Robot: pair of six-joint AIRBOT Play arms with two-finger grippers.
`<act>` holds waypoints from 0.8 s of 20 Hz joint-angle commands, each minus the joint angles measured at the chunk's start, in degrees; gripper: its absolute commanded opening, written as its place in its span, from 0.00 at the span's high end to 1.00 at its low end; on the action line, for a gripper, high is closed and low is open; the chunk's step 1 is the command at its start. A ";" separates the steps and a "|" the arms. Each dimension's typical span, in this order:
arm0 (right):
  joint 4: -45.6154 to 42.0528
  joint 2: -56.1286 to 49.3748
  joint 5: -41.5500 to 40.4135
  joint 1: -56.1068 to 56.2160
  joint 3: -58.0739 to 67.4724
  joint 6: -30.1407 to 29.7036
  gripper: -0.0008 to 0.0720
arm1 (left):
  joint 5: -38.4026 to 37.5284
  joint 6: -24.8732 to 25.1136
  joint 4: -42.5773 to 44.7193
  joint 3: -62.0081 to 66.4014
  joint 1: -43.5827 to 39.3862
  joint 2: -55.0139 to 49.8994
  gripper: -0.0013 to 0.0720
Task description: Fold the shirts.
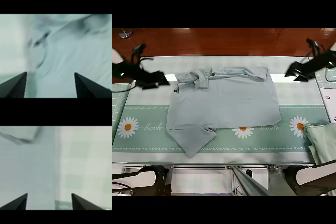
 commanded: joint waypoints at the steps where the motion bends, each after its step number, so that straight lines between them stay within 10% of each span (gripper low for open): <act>1: -0.20 8.81 -1.09 -9.66 -15.61 0.57 0.14 | -7.37 0.68 -1.75 -15.63 13.25 4.81 0.03; 7: 13.09 32.57 -18.27 -14.10 -51.69 -7.50 0.14 | 5.64 14.67 -31.43 -48.59 34.12 18.40 0.03; 16: 16.37 36.70 -17.38 -14.05 -59.63 -9.53 0.14 | 10.40 15.58 -28.63 -51.63 19.32 15.13 0.03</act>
